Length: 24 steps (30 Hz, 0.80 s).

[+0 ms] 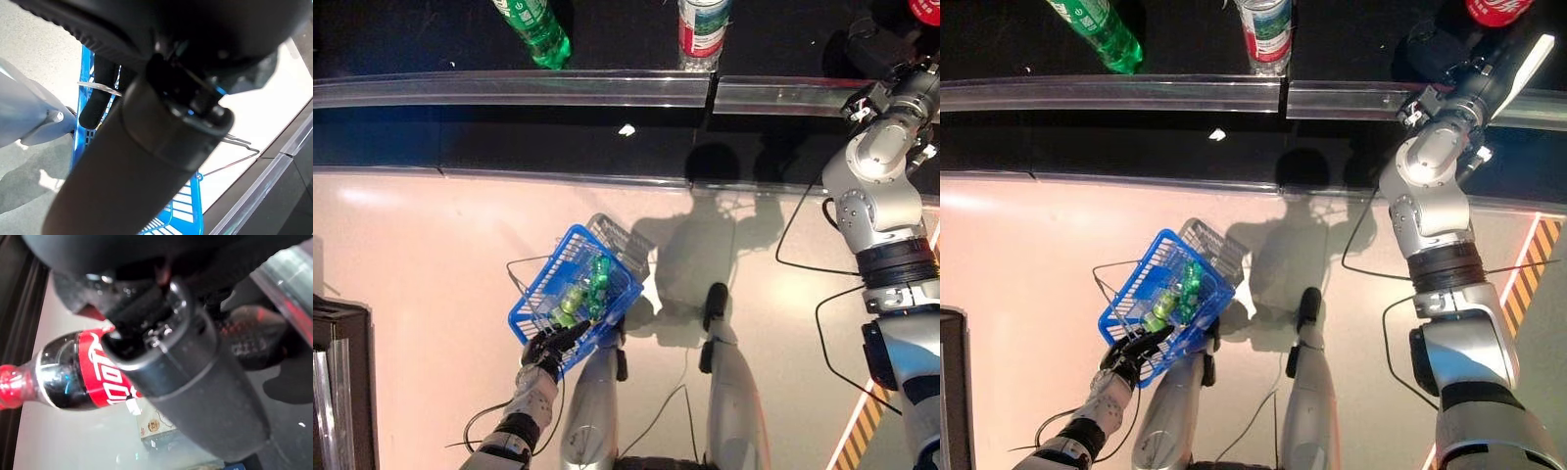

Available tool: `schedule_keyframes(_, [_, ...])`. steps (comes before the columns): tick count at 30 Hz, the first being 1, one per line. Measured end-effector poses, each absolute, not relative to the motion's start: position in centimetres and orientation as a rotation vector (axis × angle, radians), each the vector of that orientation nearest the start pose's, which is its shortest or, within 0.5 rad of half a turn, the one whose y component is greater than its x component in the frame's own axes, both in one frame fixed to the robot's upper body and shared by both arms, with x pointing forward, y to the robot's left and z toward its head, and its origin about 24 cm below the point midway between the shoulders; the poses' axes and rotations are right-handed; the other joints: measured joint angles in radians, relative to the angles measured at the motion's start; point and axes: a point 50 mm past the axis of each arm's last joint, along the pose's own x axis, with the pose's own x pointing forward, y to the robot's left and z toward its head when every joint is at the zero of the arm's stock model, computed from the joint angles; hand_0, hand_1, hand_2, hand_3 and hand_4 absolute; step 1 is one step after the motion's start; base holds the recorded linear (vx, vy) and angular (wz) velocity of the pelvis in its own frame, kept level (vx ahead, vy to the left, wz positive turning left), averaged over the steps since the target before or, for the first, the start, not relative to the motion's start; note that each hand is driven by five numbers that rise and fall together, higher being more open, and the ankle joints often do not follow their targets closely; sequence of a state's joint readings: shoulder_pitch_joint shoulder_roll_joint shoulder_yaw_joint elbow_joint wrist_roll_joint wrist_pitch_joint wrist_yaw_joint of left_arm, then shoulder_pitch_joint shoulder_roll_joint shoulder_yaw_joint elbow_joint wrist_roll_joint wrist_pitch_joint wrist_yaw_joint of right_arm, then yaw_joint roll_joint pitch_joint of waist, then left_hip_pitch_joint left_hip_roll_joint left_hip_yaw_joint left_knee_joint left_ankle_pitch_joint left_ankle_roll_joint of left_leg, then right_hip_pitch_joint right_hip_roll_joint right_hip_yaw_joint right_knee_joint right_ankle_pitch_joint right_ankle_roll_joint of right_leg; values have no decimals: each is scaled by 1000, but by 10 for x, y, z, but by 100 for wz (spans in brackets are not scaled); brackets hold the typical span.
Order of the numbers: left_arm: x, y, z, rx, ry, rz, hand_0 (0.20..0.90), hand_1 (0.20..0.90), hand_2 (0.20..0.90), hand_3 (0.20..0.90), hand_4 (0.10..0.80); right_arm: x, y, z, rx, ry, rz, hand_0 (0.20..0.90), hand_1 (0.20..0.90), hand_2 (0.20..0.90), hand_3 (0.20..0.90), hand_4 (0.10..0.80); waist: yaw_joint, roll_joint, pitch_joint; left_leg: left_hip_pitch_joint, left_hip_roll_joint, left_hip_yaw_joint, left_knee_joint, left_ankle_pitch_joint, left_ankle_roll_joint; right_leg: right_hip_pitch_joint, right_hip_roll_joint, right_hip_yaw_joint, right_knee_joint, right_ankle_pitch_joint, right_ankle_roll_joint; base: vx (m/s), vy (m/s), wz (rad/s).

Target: Pick up the drink and place into the basket.

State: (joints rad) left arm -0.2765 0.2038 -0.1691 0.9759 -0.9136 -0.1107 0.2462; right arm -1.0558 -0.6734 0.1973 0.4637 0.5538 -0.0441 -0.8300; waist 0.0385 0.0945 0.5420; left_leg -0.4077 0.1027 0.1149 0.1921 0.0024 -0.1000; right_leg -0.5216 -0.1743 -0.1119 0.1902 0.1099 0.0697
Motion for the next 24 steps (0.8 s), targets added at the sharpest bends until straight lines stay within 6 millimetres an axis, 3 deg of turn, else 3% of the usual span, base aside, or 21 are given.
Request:
schedule_keyframes(11, [246, 204, -86, -482, 622, 489, 300, 300, 300, 200, 100, 356, -247, 325, 84, -644, -716, 900, 900, 900, 900, 800, 9, 3, 0, -35, -2, -22, -3, 1, -1, -32, 1, -5, 0, -1, 0, 14, -46, 1])
schedule_keyframes(12, [247, 205, -86, -482, 618, 490, 300, 300, 300, 200, 100, 355, -248, 326, 79, -647, -721, 573, 573, 573, 518, 418, 11, 3, 0, -39, -2, -22, -3, 1, -2, -36, 1, -5, 0, -1, 0, 7, -50, 0])
schedule_keyframes(13, [247, 205, -85, -482, 612, 491, 300, 300, 300, 200, 100, 354, -249, 328, 79, -653, -726, 300, 300, 300, 200, 100, 12, 3, 0, -47, -2, -23, -3, 2, -4, -44, 1, -5, 2, -1, 0, 5, -45, 0])
schedule_keyframes(24, [251, 206, -80, -485, 580, 467, 300, 300, 300, 200, 100, 353, -251, 334, 86, -650, -750, 300, 300, 300, 200, 100, 13, 3, 0, -72, -4, -25, -31, 18, -7, -90, 0, -4, 18, -3, -4, -7, 5, 0])
